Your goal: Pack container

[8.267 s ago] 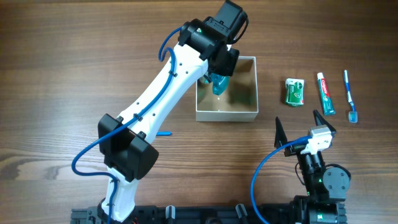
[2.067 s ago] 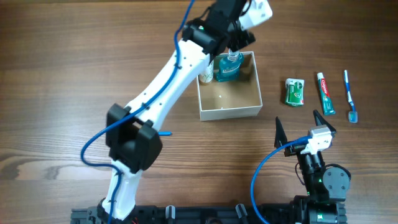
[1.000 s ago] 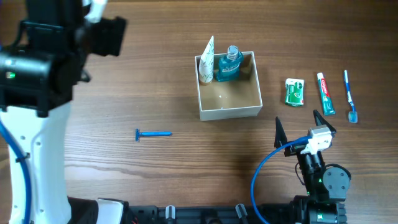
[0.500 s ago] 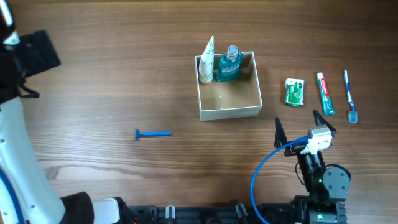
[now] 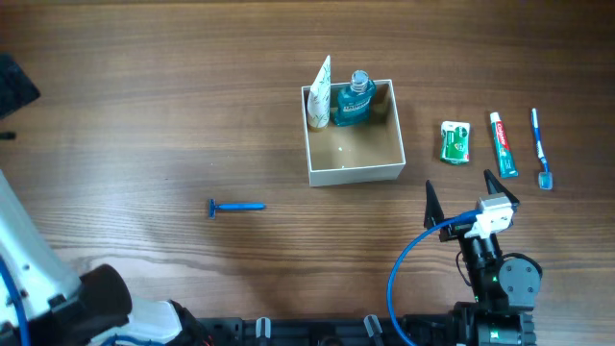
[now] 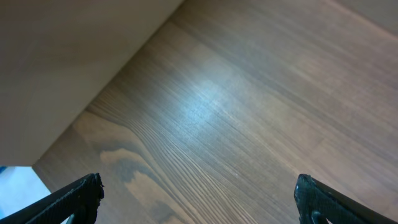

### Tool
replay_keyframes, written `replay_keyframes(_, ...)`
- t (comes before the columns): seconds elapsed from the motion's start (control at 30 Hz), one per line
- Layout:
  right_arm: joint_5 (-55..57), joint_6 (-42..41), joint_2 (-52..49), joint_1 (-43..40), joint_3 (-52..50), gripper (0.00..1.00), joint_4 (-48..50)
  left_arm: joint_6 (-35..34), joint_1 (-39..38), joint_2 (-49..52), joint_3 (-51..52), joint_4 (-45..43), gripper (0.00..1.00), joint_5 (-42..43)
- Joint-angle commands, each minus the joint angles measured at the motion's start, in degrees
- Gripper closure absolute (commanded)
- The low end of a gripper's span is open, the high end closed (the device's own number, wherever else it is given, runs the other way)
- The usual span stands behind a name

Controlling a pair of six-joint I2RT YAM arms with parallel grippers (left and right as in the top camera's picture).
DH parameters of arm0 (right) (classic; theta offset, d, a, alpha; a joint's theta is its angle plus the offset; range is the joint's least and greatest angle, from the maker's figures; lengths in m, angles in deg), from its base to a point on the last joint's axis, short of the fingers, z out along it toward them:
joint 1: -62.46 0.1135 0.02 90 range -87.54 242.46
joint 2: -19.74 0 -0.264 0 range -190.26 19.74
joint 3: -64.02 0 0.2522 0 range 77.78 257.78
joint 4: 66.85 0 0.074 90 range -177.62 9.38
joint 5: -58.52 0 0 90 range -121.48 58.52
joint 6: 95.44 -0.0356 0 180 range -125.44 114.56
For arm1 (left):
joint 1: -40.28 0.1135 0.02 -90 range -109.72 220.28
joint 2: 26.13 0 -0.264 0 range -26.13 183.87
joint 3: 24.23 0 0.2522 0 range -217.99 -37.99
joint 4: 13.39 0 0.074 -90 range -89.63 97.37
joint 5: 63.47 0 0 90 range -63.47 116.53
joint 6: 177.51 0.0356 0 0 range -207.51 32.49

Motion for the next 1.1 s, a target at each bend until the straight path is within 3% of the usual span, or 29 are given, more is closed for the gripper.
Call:
replay_keyframes(0.0, 0.5, -0.4, 0.3, -0.1, -0.1, 0.00, 0.2, -1.0, 0.4, 2.4, -0.4, -0.2, 0.00, 1.2)
replay_keyframes(1.07, 0.5, 1.5, 0.3, -0.1, -0.1, 0.00, 4.3, -1.0, 0.4, 3.4, -0.4, -0.5, 0.00, 2.1)
